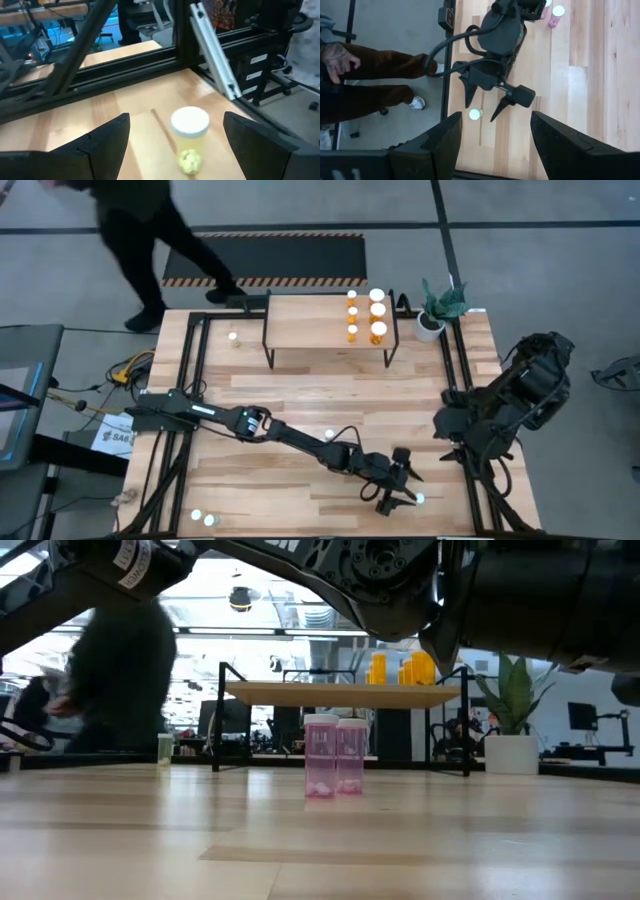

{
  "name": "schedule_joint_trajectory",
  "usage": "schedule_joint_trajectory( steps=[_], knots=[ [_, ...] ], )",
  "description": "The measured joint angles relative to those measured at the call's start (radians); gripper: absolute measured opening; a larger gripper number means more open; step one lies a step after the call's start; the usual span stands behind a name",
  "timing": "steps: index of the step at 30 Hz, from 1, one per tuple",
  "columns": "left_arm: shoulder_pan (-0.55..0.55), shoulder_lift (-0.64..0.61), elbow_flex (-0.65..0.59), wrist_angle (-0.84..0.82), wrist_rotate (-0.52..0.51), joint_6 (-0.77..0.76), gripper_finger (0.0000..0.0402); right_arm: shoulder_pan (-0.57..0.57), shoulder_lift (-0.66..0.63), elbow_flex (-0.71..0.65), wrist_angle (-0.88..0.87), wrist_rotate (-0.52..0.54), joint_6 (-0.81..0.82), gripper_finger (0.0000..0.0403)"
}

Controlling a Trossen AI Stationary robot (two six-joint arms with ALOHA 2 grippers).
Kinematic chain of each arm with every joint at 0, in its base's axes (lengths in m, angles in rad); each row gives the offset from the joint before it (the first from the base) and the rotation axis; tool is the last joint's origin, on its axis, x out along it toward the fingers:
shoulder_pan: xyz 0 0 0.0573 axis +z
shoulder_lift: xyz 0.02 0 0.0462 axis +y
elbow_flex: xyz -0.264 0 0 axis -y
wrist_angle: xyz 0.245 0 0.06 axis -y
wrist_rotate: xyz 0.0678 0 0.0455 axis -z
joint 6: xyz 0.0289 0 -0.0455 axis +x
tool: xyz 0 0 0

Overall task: Pick and place medicine bottles onto shelf by color
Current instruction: Put the right small yellow pill bottle on the shelf

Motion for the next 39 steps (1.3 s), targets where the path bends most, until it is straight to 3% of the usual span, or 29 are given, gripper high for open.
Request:
schedule_joint_trajectory(
  steps=[9,32,37,39],
  knots=[
    [0.002,0.000,0.000,0.017,0.053,0.027,0.0284,-0.033,0.000,0.000,0.000,0.000,-0.003,0.0255],
    [0.005,0.047,0.002,0.083,0.064,0.006,0.0281,-0.025,0.027,0.000,0.000,-0.003,0.050,0.0255],
    [0.007,0.001,0.002,-0.052,0.008,0.025,0.0281,0.070,0.027,0.000,0.000,0.006,0.168,0.0255],
    [0.008,-0.042,0.002,-0.151,-0.015,0.039,0.0281,0.133,0.027,-0.003,0.001,0.056,0.250,0.0255]
  ],
)
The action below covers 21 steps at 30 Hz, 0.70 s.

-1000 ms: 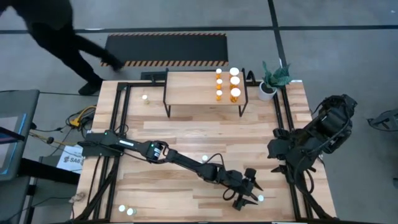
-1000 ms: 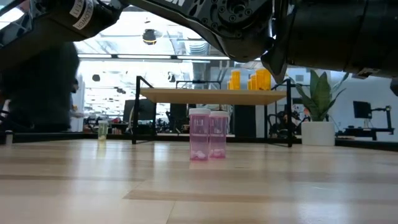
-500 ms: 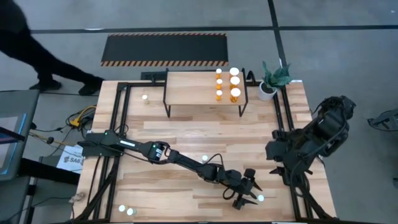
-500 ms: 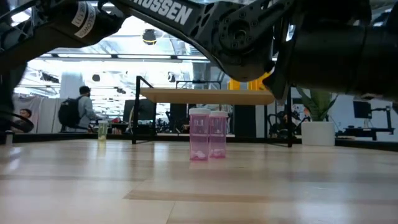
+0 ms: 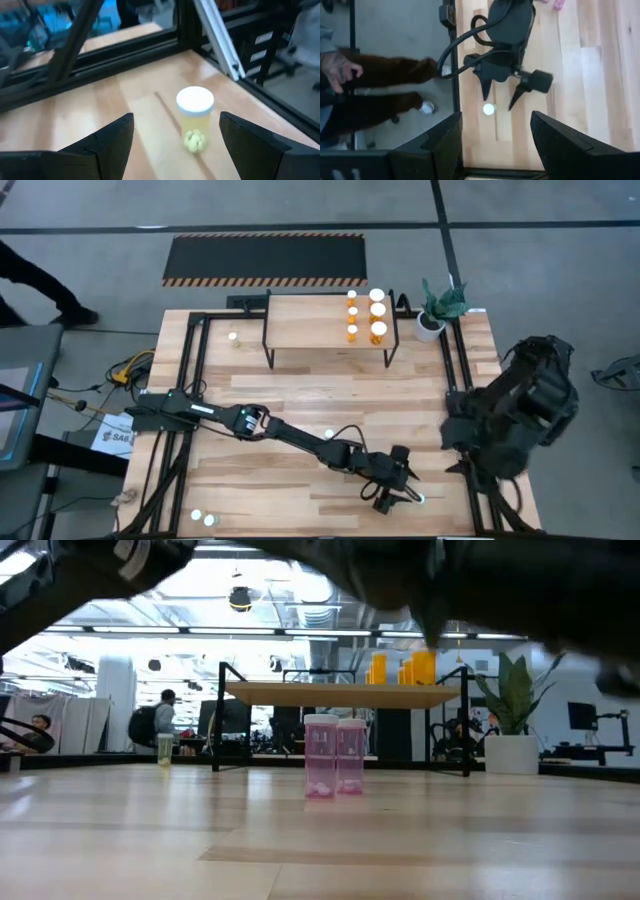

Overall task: Pick and place medicine bottles onto shelf by color
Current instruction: Put the right small yellow pill bottle on the shelf

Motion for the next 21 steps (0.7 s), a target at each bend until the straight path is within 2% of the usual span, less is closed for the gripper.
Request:
schedule_joint_trajectory(
  steps=[5,10,13,16,19,21],
  knots=[
    [0.009,-0.142,0.002,-0.235,-0.008,0.013,0.0281,0.161,-0.001,-0.083,-0.002,0.040,0.224,0.0255],
    [0.019,-0.268,0.000,-0.570,-0.075,0.065,0.0281,0.279,0.001,-0.204,0.007,0.042,0.386,0.0255],
    [0.040,-0.348,0.001,-0.778,-0.074,0.042,0.0281,0.299,0.001,-0.266,0.038,0.043,0.443,0.0255],
    [0.070,-0.415,-0.024,-0.971,-0.009,-0.011,0.0281,0.295,-0.001,-0.344,0.124,0.050,0.456,0.0255],
    [0.096,-0.481,-0.111,-1.085,0.031,-0.013,0.0281,0.278,0.000,-0.437,0.244,0.051,0.458,0.0255],
    [0.109,-0.559,-0.204,-1.104,0.038,-0.004,0.0281,0.256,0.000,-0.507,0.338,0.050,0.458,0.0255]
  ],
)
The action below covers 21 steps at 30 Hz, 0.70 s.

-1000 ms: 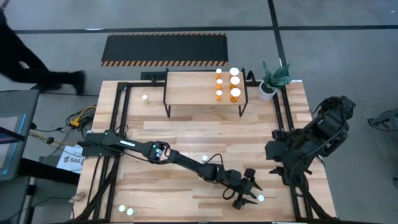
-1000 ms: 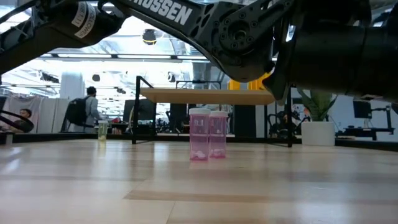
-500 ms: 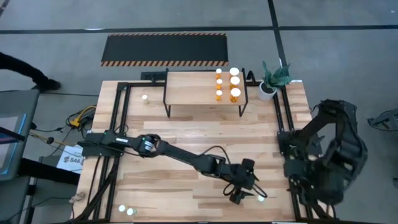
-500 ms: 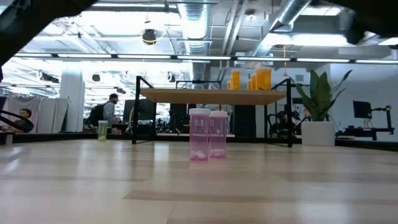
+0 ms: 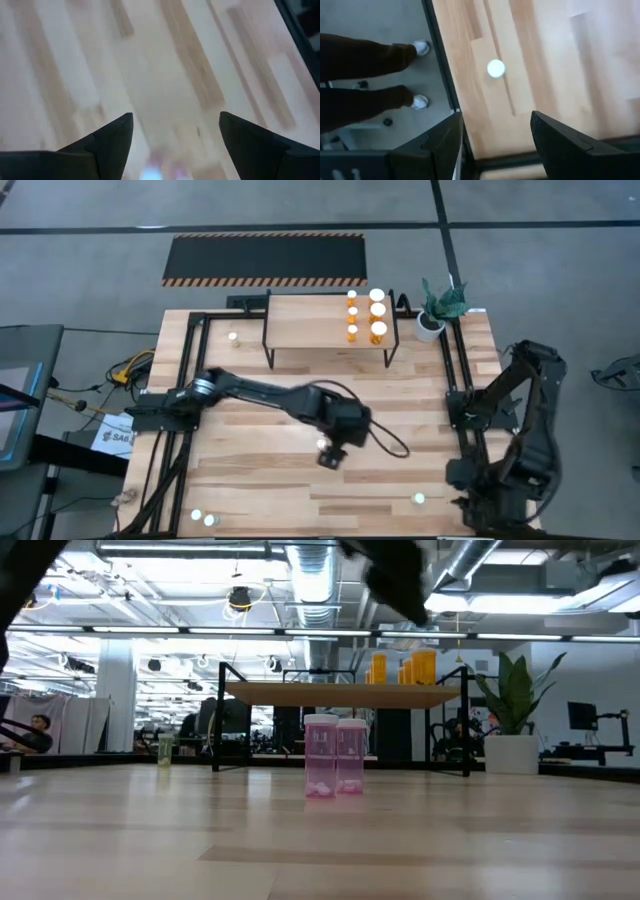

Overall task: Pick and place medicine bottles onto shelf by color
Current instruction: Put the right small yellow pill bottle on the shelf

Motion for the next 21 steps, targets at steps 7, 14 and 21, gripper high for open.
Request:
schedule_joint_trajectory(
  steps=[7,14,21],
  knots=[
    [0.037,-0.471,-0.614,0.164,0.052,-0.051,0.0281,-0.092,0.013,-0.135,0.237,0.027,-0.038,0.0255],
    [0.028,-0.912,-1.177,0.837,-0.032,-0.169,0.0281,-0.164,0.155,-0.135,0.301,-0.015,-0.154,0.0255],
    [0.030,-1.032,-1.343,1.005,-0.114,-0.242,0.0281,-0.207,0.264,-0.123,0.302,-0.149,-0.127,0.0255]
  ],
)
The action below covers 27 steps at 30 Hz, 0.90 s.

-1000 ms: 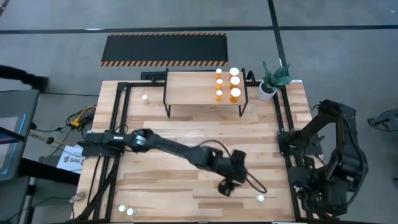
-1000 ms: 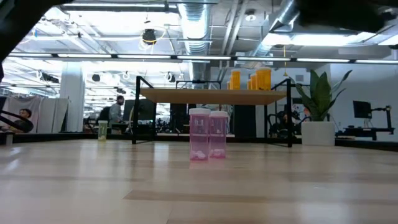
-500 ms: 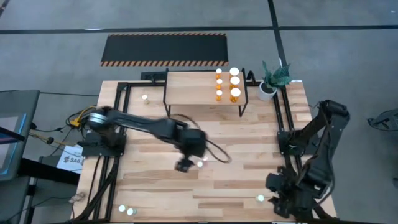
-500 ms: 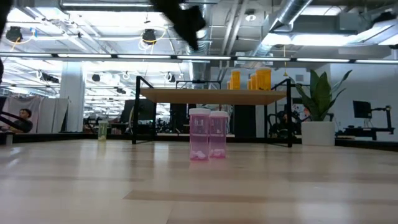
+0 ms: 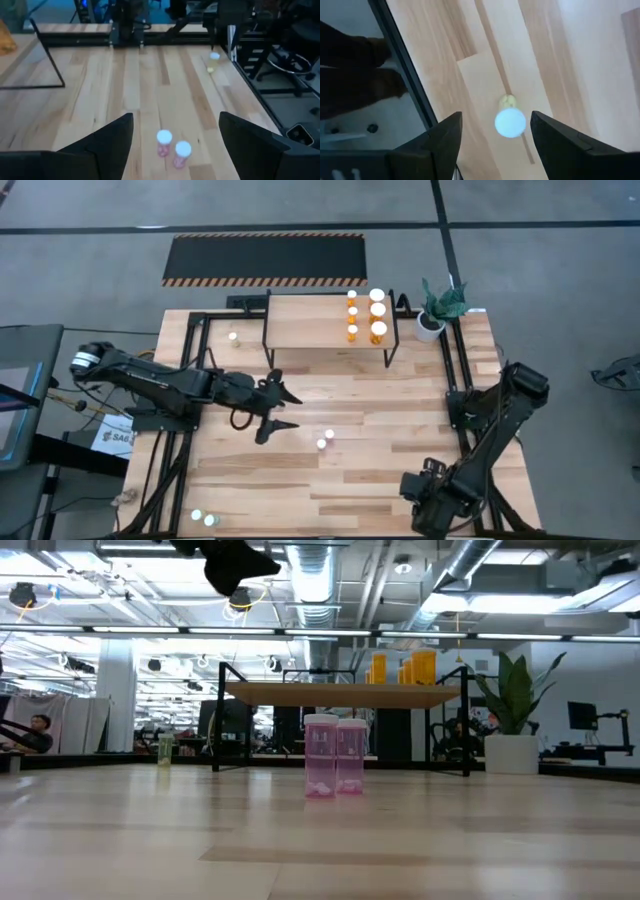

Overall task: Pick and place medicine bottles onto shelf by color
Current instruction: Put the right small yellow pill bottle on the shelf

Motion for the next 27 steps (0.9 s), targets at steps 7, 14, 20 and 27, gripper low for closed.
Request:
schedule_joint_trajectory(
  steps=[7,14,20,27],
  knots=[
    [-0.001,0.024,0.000,0.029,0.008,0.009,0.0281,-0.003,0.049,0.008,-0.049,-0.016,-0.007,0.0255],
    [-0.001,0.028,0.000,0.052,0.011,0.022,0.0281,-0.001,0.087,0.007,-0.079,-0.016,-0.001,0.0255],
    [-0.001,0.028,0.000,0.054,0.011,0.029,0.0281,-0.002,0.103,0.008,-0.071,-0.022,-0.007,0.0255],
    [0.000,0.028,0.000,0.052,0.012,0.026,0.0281,-0.002,0.132,0.007,-0.050,-0.021,-0.019,0.0255]
  ],
)
